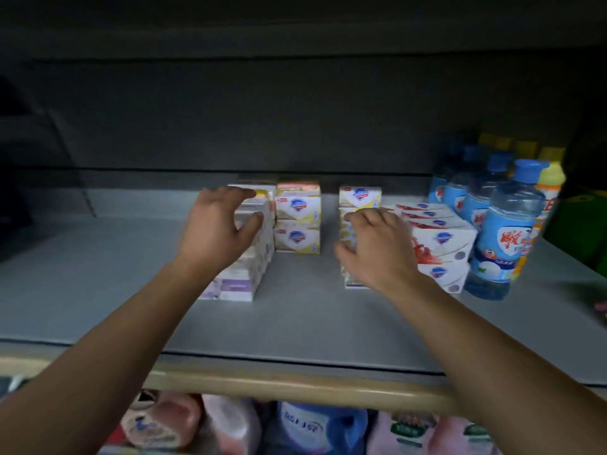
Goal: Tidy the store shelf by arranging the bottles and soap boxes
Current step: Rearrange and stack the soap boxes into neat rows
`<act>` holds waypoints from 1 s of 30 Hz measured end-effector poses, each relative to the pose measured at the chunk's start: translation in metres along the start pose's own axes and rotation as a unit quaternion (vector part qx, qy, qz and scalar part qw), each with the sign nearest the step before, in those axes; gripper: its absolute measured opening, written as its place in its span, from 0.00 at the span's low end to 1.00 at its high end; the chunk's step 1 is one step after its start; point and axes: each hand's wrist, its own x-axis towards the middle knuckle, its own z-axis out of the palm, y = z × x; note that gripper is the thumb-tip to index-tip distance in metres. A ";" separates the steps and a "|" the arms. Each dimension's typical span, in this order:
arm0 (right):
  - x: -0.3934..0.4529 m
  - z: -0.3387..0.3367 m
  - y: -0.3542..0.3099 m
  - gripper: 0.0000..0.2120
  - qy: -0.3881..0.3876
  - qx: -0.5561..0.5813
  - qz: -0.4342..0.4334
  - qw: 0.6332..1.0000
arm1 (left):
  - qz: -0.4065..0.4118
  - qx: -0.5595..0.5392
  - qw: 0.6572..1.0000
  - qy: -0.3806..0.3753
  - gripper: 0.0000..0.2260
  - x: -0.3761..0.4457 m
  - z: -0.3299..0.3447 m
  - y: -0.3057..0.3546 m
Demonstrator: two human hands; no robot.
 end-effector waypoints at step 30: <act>0.074 0.076 -0.074 0.23 -0.101 0.024 0.033 0.994 | -0.041 -0.037 0.995 0.080 0.20 -0.043 0.047 -0.066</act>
